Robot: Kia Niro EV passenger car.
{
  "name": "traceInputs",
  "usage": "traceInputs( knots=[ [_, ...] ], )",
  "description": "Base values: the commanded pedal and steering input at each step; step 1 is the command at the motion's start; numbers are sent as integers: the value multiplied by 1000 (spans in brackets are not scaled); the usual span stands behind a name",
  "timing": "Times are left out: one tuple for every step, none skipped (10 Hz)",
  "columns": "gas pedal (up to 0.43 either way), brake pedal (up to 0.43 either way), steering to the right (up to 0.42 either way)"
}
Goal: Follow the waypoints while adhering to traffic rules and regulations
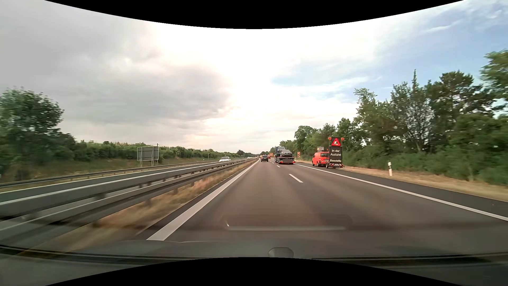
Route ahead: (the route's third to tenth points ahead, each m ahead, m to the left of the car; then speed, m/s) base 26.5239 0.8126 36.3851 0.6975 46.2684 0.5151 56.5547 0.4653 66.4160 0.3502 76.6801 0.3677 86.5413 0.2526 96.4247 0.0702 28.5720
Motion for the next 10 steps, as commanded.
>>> traceInputs(
  knots=[
    [118,0,-2],
    [118,0,-2],
    [118,0,-2],
    [118,0,-2],
    [118,0,-2],
    [118,0,-2],
    [130,0,-2],
    [130,0,-2],
    [130,0,-2],
    [130,0,-2]
  ],
)
